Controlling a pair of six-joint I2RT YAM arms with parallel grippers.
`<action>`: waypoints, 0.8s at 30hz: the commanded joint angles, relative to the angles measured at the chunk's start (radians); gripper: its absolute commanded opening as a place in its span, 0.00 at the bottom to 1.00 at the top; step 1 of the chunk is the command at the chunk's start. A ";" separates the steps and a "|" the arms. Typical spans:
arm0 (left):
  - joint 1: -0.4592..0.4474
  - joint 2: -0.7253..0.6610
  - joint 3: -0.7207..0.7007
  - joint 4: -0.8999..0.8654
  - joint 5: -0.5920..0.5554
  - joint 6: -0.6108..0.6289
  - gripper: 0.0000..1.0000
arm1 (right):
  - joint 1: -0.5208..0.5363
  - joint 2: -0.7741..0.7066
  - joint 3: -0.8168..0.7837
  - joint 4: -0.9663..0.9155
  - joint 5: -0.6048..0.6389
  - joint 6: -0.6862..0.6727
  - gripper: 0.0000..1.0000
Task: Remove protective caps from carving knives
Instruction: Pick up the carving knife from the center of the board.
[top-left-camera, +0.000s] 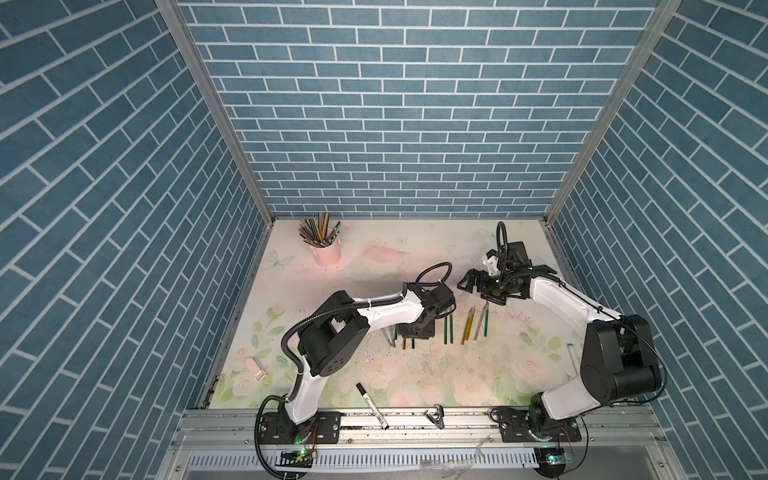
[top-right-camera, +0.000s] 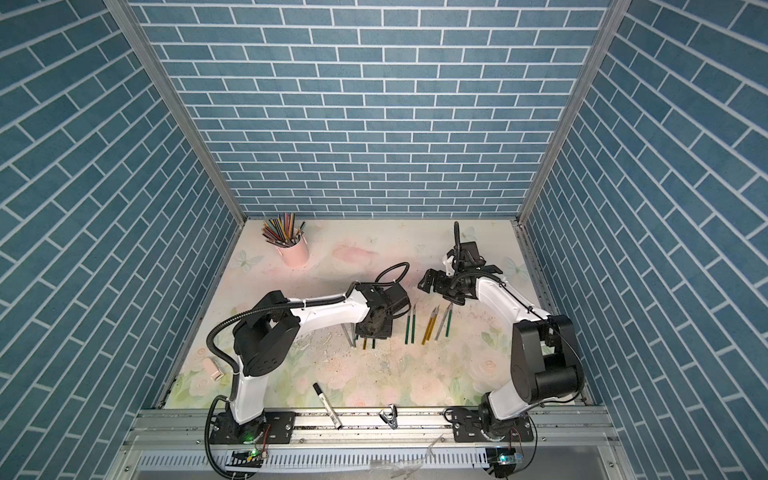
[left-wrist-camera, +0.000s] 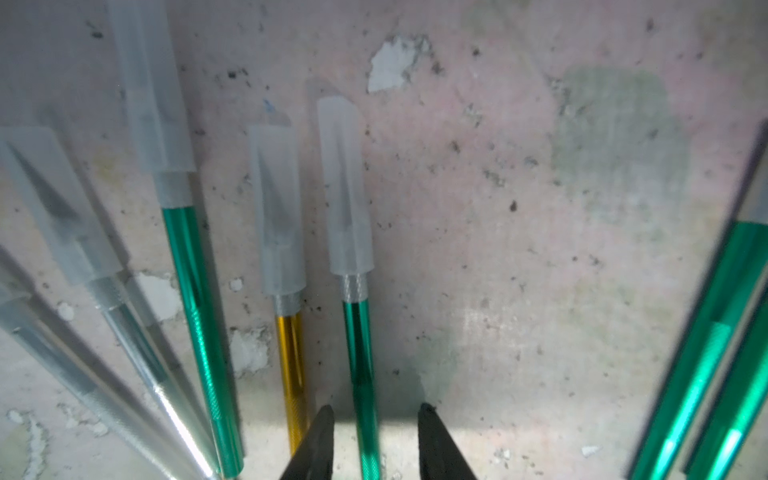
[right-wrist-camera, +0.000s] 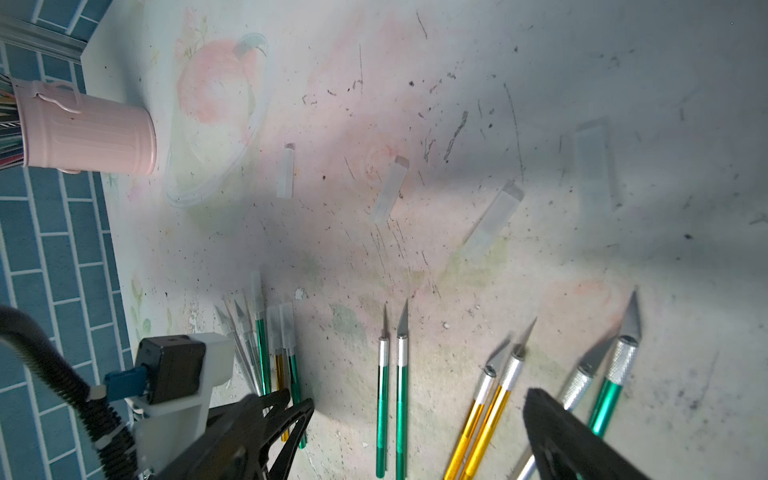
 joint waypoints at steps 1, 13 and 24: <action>0.000 0.015 0.016 -0.009 -0.011 -0.001 0.33 | -0.006 0.012 -0.010 0.001 -0.016 0.009 0.98; 0.018 0.020 -0.046 0.059 0.041 -0.024 0.27 | -0.012 0.017 -0.006 0.001 -0.021 0.010 0.98; 0.020 0.065 -0.051 0.041 0.021 -0.018 0.22 | -0.017 0.031 0.002 -0.002 -0.040 0.010 0.98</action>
